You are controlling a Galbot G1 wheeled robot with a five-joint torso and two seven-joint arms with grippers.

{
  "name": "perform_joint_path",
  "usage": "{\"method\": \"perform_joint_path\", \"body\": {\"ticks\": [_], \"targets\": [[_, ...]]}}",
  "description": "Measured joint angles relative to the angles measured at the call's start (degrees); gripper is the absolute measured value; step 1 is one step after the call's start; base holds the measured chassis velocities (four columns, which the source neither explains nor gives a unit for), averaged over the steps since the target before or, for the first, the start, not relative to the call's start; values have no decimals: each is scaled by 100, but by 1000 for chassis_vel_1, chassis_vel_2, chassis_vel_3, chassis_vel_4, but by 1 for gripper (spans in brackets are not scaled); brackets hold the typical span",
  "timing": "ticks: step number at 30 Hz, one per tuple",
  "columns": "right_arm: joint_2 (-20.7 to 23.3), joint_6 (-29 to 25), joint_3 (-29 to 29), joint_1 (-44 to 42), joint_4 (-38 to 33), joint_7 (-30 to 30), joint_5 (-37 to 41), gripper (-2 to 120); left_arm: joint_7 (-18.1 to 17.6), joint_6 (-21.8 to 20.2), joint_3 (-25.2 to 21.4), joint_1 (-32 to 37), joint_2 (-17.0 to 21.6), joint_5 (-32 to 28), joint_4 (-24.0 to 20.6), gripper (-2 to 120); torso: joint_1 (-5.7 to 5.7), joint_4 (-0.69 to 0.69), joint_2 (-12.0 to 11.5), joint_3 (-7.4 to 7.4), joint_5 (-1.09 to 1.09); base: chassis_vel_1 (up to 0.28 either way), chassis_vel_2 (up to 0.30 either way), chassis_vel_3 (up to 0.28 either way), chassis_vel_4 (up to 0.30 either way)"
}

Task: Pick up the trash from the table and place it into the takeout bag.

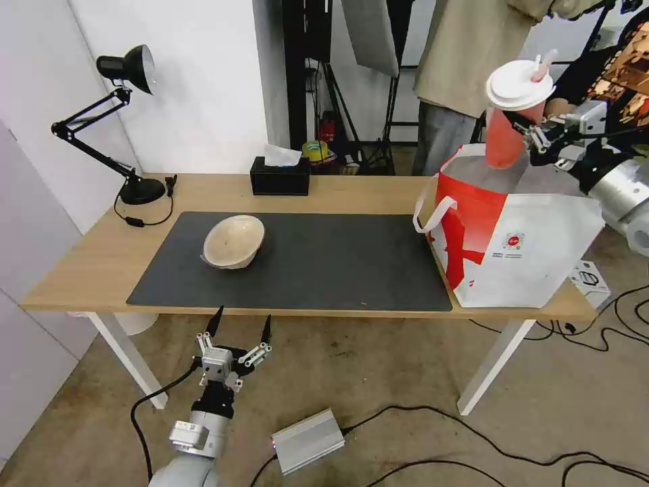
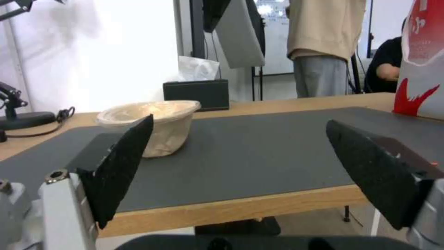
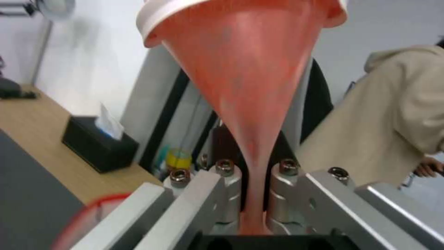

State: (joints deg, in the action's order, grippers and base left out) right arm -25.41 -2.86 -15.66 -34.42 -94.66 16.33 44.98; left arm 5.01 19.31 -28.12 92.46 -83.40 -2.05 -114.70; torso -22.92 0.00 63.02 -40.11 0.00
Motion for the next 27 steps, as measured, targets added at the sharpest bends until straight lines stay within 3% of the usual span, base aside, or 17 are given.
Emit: {"method": "perform_joint_path", "body": {"ticks": [27], "targets": [[-108, -349, 152, 281, 1060, 162, -1097, 3, 4, 81, 27, -39, -33, -2, 119, 100, 0, 0, 0, 0, -1, 0, 0, 0, 0]]}}
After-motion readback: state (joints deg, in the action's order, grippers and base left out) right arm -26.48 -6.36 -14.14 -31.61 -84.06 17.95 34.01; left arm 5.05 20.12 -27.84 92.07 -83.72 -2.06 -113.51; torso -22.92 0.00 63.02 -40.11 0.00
